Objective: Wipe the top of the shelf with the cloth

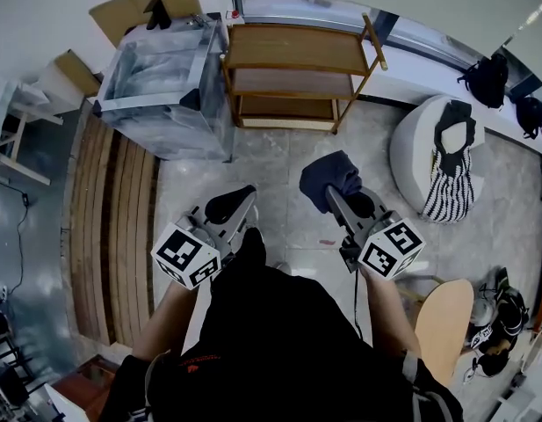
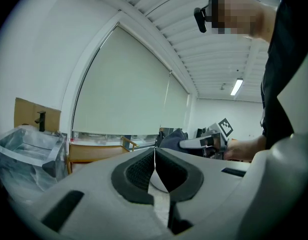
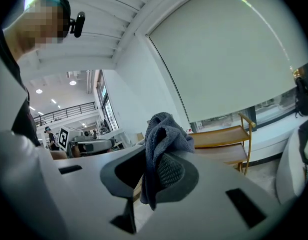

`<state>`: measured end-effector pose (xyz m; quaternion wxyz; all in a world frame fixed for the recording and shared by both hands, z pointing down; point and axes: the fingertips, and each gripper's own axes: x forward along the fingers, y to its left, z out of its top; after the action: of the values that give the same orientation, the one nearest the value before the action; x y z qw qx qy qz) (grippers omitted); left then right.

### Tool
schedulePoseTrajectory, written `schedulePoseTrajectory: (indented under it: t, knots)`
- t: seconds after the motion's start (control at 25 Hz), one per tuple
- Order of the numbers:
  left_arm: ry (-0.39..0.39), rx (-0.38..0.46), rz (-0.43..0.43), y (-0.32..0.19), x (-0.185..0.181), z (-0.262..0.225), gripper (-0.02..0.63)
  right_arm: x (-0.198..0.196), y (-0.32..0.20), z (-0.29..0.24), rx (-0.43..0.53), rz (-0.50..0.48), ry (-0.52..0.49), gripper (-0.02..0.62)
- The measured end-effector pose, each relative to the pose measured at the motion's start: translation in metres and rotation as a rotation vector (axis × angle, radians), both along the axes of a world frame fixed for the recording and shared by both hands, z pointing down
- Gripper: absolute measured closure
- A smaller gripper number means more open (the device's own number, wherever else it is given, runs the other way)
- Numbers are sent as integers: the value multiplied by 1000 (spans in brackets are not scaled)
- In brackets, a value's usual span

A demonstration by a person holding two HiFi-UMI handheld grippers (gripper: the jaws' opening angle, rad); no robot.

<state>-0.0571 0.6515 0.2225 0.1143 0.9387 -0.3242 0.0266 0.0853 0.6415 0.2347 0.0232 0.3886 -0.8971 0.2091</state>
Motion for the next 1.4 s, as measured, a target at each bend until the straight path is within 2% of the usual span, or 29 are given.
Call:
schedulePoseTrajectory:
  t: [0.44,0.84,1.4]
  knots:
    - [-12,-16,6,-111,-55,10,583,-54,-108,14,-31,0,20,548]
    - [-13,-44,22,-187,-99,20,583,-97,-183,16,-59,27,33,548]
    - [-49,-33,90,-269,-115,27,583,-119,-259,22,-87,76,34,548]
